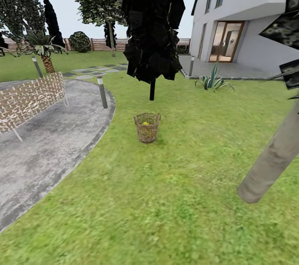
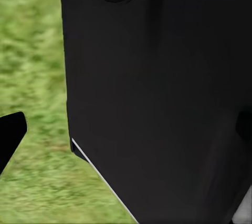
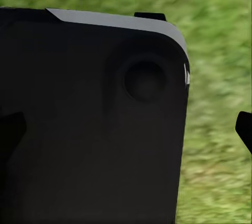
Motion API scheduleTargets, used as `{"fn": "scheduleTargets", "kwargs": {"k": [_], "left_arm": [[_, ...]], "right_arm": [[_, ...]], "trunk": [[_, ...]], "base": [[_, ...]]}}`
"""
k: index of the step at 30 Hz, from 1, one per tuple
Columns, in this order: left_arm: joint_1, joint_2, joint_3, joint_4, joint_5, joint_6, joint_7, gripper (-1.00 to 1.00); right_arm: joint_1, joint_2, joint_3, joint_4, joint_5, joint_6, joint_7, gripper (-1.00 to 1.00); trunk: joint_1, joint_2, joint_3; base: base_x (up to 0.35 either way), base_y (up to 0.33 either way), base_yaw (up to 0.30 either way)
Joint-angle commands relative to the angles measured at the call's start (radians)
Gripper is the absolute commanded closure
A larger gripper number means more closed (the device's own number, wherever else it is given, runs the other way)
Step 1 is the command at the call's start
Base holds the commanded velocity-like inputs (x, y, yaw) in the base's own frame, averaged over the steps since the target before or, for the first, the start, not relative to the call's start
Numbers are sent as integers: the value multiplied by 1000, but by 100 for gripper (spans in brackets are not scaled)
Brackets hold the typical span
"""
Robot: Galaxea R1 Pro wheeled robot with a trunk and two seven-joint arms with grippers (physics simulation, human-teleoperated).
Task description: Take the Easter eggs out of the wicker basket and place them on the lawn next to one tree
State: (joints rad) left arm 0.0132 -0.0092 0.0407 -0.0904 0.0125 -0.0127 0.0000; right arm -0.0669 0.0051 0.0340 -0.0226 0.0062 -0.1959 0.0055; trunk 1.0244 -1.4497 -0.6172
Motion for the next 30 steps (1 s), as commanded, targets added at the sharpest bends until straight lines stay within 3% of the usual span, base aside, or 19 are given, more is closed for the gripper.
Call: {"fn": "scheduleTargets", "kwargs": {"k": [1, 9, 30], "left_arm": [[1, -1, 4, -2, 1, -1, 0, -100], [1, -2, 4, -2, 1, -1, 2, -100], [1, -3, 4, -2, 1, -1, 7, -100]], "right_arm": [[-1, 0, 3, 1, 0, -3, 0, -100], [-1, -2, 3, 1, 1, -3, 0, -100], [-1, -5, 4, 3, -1, -2, -1, -100]], "trunk": [[1, 0, -1], [1, 0, -1], [1, 0, -1]], "base": [[309, 178, -3], [310, 139, -1], [332, 5, 0]]}}
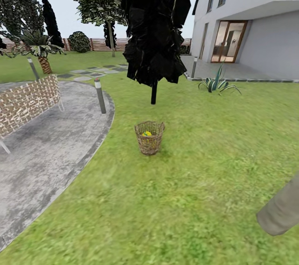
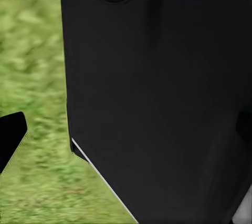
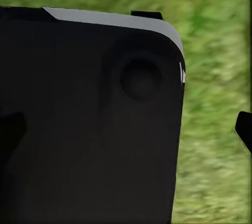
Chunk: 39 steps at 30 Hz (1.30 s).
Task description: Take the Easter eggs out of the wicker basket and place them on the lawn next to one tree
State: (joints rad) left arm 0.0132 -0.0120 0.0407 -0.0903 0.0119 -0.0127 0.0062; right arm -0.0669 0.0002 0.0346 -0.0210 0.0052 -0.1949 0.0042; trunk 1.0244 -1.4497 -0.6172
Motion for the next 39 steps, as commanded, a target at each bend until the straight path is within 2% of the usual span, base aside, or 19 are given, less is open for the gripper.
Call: {"fn": "scheduleTargets", "kwargs": {"k": [1, 6, 17, 39], "left_arm": [[1, 0, 4, -2, 1, -1, 1, -100], [1, 0, 4, -2, 1, -1, 1, -100], [1, -1, 3, -2, 0, -1, 1, -100], [1, -2, 2, -2, 0, -1, 1, -100]], "right_arm": [[-1, 0, 4, 1, 1, -3, 1, -100], [-1, 0, 5, 0, 5, -4, 1, -100], [-1, 3, 7, 0, 6, -4, 0, -100], [-1, -2, 0, 0, -2, -5, 0, -100]], "trunk": [[1, 0, -1], [1, 0, -1], [1, 0, -1], [1, 0, -1]], "base": [[336, 0, 0], [335, 0, 49], [335, 0, 231], [335, -96, 6]]}}
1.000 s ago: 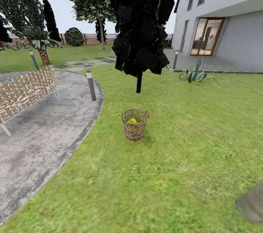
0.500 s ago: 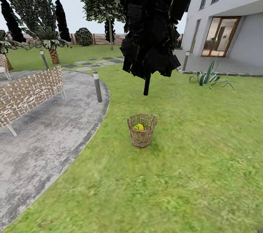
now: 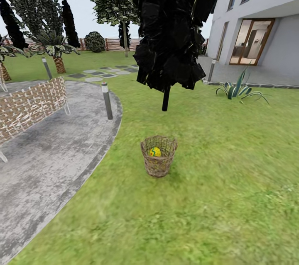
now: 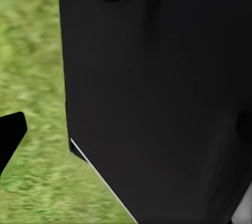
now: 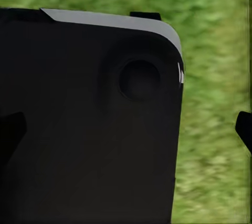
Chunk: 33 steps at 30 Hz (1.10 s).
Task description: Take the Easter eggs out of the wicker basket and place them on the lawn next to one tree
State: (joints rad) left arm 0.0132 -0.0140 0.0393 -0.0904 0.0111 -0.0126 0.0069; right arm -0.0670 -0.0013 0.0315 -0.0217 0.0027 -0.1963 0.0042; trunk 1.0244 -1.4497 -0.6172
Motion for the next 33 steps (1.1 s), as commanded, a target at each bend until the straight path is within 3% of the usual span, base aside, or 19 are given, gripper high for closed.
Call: {"fn": "scheduleTargets", "kwargs": {"k": [1, 24, 33], "left_arm": [[1, 0, 4, -2, 1, -1, 1, -100], [1, -1, 4, -2, 1, -1, 1, -100], [1, -1, 4, -5, 1, 0, -5, -100]], "right_arm": [[-1, 0, 2, 1, -1, -3, 0, -100], [-1, 1, 11, 0, 8, 0, 3, -100], [-1, 8, 9, 3, 5, 2, 7, -100]], "trunk": [[1, 0, -1], [1, 0, -1], [1, 0, -1]], "base": [[335, -112, 0], [335, -108, 0], [31, -8, 0]]}}
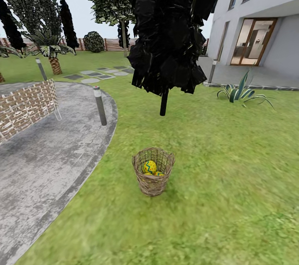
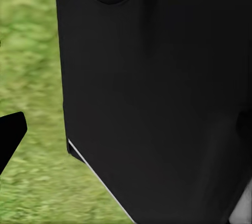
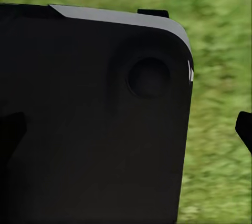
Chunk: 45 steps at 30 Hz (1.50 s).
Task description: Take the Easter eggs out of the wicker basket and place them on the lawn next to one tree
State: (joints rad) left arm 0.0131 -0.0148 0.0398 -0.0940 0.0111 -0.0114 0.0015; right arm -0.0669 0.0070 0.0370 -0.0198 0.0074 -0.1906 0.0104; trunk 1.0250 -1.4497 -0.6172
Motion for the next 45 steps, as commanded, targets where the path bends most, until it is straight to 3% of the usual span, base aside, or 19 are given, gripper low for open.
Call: {"fn": "scheduleTargets", "kwargs": {"k": [1, 5, 8, 13, 15, 19, 21, 24, 25, 28, 29, 30, 32, 36, 37, 39, 45], "left_arm": [[1, 1, 4, -2, 1, -1, 0, -100], [0, 12, 4, -5, 1, 5, 1, -100], [-13, 56, 4, -15, 1, 13, 4, -100], [-39, 102, 4, -93, -1, 21, 5, -100], [-52, 117, 3, -138, -1, 61, 5, -100], [-186, 111, 3, -177, 2, 106, 2, -100], [-248, 112, 4, -198, 3, 203, 0, -100], [-291, 111, 9, -273, 3, 301, -1, -100], [-305, 110, 44, -403, 4, 368, 0, -100], [-329, 111, 123, -581, 4, 529, -3, -100], [-356, 111, 165, -675, 4, 625, -15, -100], [-462, 109, 208, -790, 8, 747, -77, -100], [-506, 109, 214, -800, 36, 776, -92, -100], [-570, 115, 219, -803, 163, 796, -101, -100], [-576, 116, 219, -803, 180, 797, -101, -100], [-594, 117, 219, -805, 236, 800, -101, -100], [-647, 111, 218, -808, 282, 801, -102, -100]], "right_arm": [[-1, 0, 3, 1, 1, -3, 1, -100], [-1, 0, 4, 1, 1, -1, 0, -100], [-1, 0, 4, 0, -1, 1, 3, -100], [-1, -2, 4, -1, 2, 0, 3, -100], [-1, -3, 4, -3, 2, -3, 2, -100], [-1, -2, 4, -4, 2, -3, 2, -100], [-1, -2, 3, -5, 2, -3, 2, -100], [-1, -2, 3, -5, 2, -3, 2, -100], [-1, -1, 3, -5, 3, -3, 1, -100], [-1, -3, 3, -5, 2, -1, 4, -100], [-1, -3, 3, -7, 2, 0, 4, -100], [-6, -6, 3, -13, 2, 7, 4, -100], [-13, -6, 3, -14, 2, 24, 6, -100], [-36, -8, 3, -62, 1, 146, 7, -100], [-38, -8, 3, -77, 1, 173, 7, -100], [-43, -8, 3, -153, -2, 299, 14, -100], [-46, -8, 1, -356, -6, 590, 79, -100]], "trunk": [[0, 0, -1], [0, 0, -1], [0, 0, -1], [0, 0, -1], [0, 0, -1], [0, 0, -1], [0, 0, -1], [0, 0, -1], [0, 0, -1], [0, 0, -1], [0, 0, -1], [0, 0, -1], [0, 0, -1], [0, 0, -1], [0, 0, -1], [0, 0, -1], [0, 0, -1]], "base": [[0, 0, 0], [0, 0, 0], [0, 0, 0], [0, 0, 0], [0, 0, 0], [0, 0, 0], [0, 0, 0], [0, 0, 0], [0, 0, 0], [0, 0, 0], [0, 0, 0], [0, 0, 0], [0, 0, 0], [0, 0, 0], [0, 0, 0], [0, 0, 0], [0, 0, 0]]}}
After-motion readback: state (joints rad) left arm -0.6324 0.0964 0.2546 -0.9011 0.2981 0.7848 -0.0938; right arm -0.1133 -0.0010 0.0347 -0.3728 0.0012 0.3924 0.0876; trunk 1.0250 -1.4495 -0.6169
